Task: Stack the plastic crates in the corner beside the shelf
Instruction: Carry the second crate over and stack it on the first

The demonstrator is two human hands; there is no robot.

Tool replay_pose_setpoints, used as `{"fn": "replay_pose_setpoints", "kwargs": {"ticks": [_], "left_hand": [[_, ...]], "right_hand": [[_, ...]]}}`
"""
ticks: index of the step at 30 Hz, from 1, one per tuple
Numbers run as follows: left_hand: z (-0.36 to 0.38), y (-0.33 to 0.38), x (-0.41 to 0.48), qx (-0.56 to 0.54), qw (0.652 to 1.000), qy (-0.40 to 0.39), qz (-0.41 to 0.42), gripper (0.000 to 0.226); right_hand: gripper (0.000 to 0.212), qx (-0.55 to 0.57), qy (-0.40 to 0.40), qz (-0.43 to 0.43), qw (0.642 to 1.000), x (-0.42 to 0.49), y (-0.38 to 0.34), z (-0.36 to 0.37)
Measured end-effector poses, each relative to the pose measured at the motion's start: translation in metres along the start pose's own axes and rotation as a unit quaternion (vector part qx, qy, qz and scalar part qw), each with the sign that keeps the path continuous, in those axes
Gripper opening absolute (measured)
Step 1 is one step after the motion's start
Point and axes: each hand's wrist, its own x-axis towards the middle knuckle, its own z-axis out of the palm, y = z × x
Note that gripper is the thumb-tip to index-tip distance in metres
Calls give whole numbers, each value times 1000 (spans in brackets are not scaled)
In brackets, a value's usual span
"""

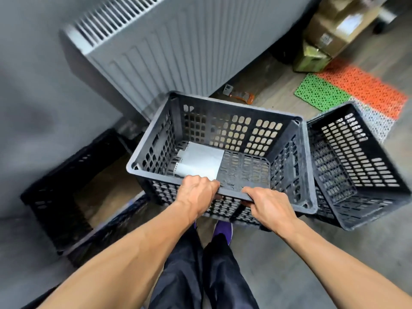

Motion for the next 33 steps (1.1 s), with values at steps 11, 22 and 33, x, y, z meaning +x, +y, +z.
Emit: {"fn": "replay_pose_setpoints", "kwargs": {"ticks": [11,22,33], "left_hand": [[-69,-26,-132,-23,989,-17,-142,14],[-46,-96,-248,-73,956,-1,-284,12],[16,-181,-327,-108,928,15,-355,15]], "right_hand": [[35,-41,-1,-134,990,-30,-85,-72],[14,-83,13,-317,945,-5,-215,-89],[8,-120,-12,-357,926,21,-348,-53]]}}
